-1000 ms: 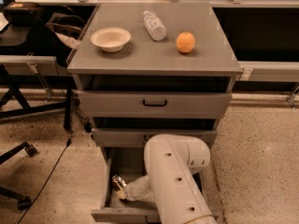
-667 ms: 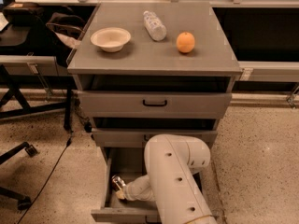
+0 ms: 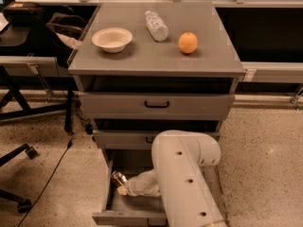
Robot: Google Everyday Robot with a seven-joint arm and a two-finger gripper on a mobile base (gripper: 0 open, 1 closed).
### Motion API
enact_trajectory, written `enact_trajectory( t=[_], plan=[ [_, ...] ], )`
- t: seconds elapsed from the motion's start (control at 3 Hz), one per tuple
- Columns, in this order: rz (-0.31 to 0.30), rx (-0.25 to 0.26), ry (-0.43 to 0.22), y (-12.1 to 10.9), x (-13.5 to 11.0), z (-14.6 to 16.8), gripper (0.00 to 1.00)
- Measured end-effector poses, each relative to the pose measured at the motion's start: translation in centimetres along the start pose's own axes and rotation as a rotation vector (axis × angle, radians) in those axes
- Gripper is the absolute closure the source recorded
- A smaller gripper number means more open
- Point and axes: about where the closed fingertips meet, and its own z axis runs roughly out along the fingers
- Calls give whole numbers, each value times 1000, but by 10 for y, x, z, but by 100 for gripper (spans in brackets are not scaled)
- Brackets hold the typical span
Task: Pick orange can from bottom drawer and place on counter
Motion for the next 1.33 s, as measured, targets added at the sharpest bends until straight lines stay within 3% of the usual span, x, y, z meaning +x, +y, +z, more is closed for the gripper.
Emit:
enact_trajectory(
  t=[0.67,1.0,1.33],
  plan=[
    [-16,35,-48,-20,-16,-60,100],
    [-37,31,-71,-13,-13,-104,100],
    [-38,31,-71,-13,-13,-104,100]
  ],
)
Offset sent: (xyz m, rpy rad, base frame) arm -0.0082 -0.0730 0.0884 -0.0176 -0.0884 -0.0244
